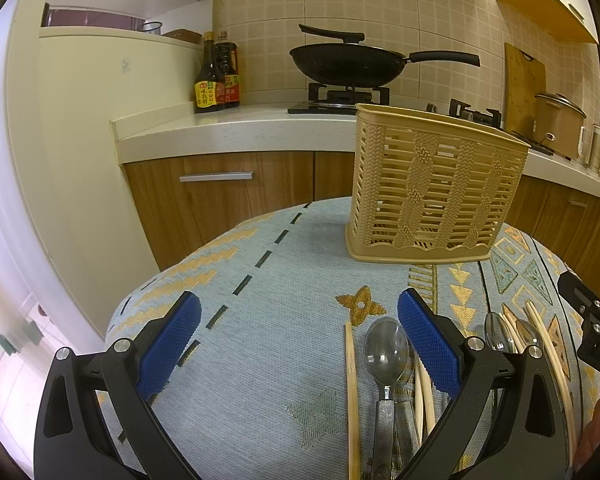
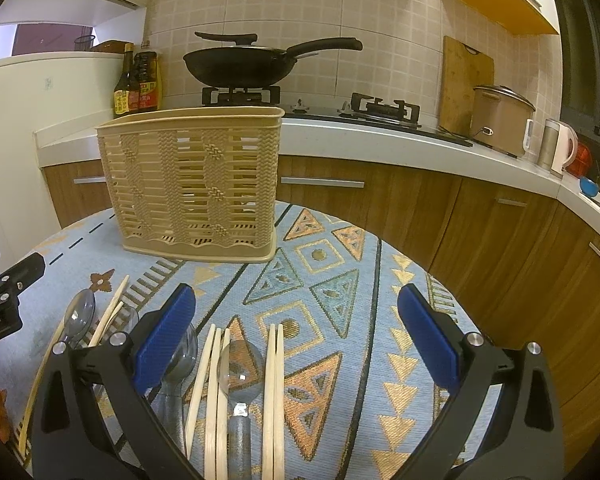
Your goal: Organize utensils
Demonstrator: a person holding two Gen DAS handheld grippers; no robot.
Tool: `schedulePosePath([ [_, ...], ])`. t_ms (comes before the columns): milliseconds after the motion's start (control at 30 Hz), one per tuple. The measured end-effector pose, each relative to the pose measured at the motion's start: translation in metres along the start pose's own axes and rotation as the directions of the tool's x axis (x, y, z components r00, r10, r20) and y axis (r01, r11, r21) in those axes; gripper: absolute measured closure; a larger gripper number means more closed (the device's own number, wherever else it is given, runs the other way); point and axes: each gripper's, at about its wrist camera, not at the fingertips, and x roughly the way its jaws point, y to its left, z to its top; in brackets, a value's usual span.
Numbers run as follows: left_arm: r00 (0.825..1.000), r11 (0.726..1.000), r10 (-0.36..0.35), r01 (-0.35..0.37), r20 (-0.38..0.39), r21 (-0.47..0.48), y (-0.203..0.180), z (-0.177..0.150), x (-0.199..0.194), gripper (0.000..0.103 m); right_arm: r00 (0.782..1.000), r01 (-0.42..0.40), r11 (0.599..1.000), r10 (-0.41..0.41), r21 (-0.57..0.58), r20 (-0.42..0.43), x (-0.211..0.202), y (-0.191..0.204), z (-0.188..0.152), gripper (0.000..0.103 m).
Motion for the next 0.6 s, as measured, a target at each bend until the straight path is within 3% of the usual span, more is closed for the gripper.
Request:
schedulePosePath([
  [500, 1.0, 1.0, -0.002, 0.002, 0.004, 0.011, -0.0033, -0.0018, -0.0002, 0.008, 0.999, 0.048, 0.999, -0.048, 0.022, -0.006, -0.0003, 0.0002, -0.0004, 0.007],
  [600, 0.999, 0.999, -0.048, 0.047, -0.017, -0.007, 0.0013, -0.0009, 0.0034, 0.008, 0.999, 0.037, 0.999, -0.037, 0.039, -0.013, -0.0009, -0.004, 0.0005, 0.007],
])
